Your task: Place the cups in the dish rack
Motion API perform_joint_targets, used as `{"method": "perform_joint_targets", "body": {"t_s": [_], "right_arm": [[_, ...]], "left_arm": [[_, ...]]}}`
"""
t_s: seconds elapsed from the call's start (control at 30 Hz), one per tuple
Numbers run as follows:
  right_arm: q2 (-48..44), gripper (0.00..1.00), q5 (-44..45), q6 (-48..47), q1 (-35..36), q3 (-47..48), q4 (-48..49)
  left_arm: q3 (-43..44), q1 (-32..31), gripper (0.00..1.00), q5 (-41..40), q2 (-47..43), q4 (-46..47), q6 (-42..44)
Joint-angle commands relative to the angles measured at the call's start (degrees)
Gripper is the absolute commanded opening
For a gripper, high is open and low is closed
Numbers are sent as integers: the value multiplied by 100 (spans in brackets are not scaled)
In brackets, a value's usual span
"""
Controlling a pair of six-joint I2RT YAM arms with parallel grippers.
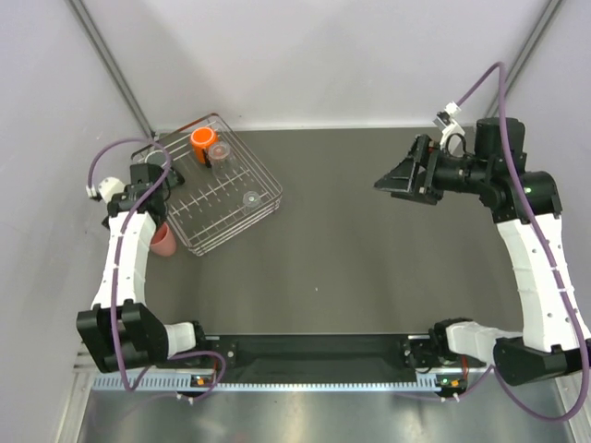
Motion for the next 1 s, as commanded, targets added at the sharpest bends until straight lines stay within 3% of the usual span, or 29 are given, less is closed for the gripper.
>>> {"method": "perform_joint_targets", "body": {"t_s": [0.0,0.17,0.47,0.5,0.6,0.7,0.73,0.83,0.97], "right_arm": [[43,77,-118,-44,250,340,214],[192,77,-92,-132,566,278,205],[184,77,-39,-132,611,339,205],[184,77,-39,-123,611,348,214],[166,77,-56,-123,610,357,205],[175,78,-74,-193,611,383,153],[175,78,-74,-228,611,383,144],[210,78,-83,-229,637,340,144],[219,78,-65,-229,646,374,144]], "left_arm": [[-309,137,61,28,35,-331,-385],[-872,375,56,222,79,-34,-614],[-873,489,49,231,334,338,-535],[-846,489,37,223,325,155,-544],[-785,489,31,196,97,-206,-789],[-592,489,38,153,-149,-357,-782],[-478,489,53,126,-176,-227,-711],[-171,489,72,-41,-19,-102,-438],[68,507,77,-59,377,81,-377]]}}
